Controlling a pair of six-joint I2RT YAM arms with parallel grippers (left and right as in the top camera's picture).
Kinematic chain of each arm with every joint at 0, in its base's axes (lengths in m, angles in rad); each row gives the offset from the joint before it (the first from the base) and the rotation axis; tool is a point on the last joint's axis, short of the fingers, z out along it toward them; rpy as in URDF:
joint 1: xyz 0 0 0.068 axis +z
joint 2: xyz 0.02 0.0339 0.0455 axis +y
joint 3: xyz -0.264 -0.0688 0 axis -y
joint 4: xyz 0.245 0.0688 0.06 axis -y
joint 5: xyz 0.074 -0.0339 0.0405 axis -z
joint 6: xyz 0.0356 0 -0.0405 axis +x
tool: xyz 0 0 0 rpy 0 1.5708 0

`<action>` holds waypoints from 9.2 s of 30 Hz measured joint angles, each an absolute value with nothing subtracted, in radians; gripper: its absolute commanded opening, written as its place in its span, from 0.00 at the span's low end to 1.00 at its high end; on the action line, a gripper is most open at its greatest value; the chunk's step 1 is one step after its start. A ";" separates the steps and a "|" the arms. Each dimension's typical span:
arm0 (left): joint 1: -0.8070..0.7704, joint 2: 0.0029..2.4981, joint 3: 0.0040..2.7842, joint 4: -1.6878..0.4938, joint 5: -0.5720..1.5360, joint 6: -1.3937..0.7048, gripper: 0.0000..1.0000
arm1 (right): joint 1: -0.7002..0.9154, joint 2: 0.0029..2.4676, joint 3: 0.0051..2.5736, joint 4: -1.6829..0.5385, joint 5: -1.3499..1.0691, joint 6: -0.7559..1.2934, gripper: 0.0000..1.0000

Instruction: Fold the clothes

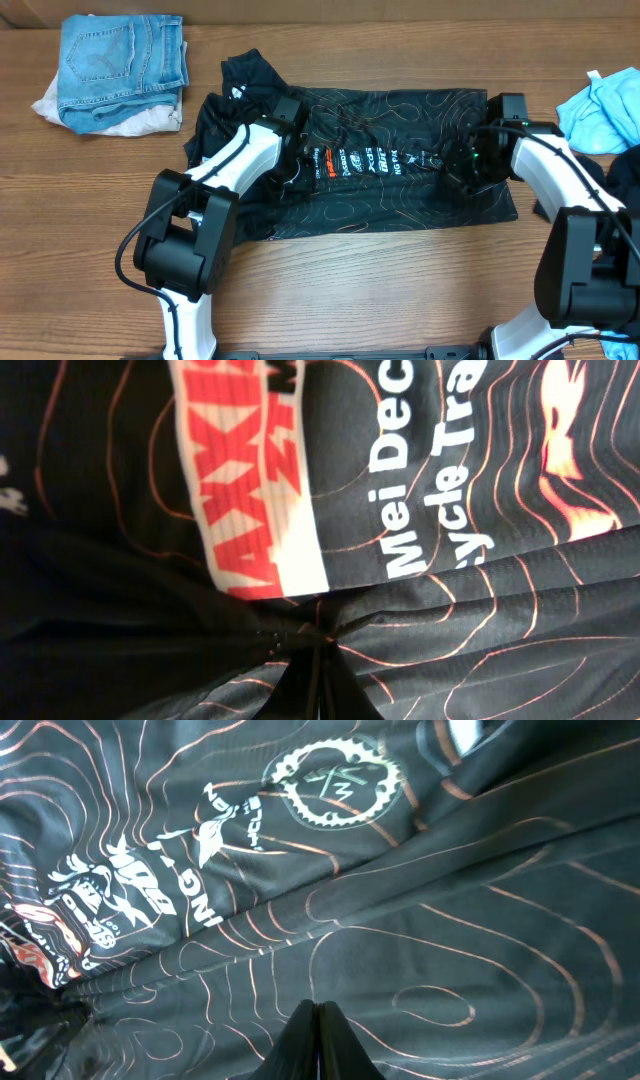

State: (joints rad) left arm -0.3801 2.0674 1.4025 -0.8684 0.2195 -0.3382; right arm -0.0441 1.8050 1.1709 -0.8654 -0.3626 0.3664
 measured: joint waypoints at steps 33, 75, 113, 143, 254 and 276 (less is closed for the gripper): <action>-0.380 2.072 1.411 -0.820 0.191 -0.338 0.09 | -0.017 1.914 1.120 -0.645 -0.327 0.416 0.05; -0.357 2.054 1.621 -1.054 -0.229 -0.338 0.24 | -0.312 1.949 1.554 -1.024 -0.039 0.407 0.05; -0.147 1.904 1.171 -0.998 -0.104 -0.464 0.05 | -0.150 1.795 1.039 -0.794 -0.104 0.389 0.04; -0.109 1.821 1.026 -0.962 -0.005 -0.473 0.04 | -0.367 1.798 1.021 -0.884 -0.142 0.488 0.04; -0.145 2.358 1.828 -0.448 -0.147 0.108 0.74 | -0.221 1.883 1.376 -0.537 -0.220 0.236 1.00; -0.151 2.391 1.835 -0.432 -0.170 0.104 0.04 | -0.221 1.923 1.376 -0.469 -0.202 0.236 0.80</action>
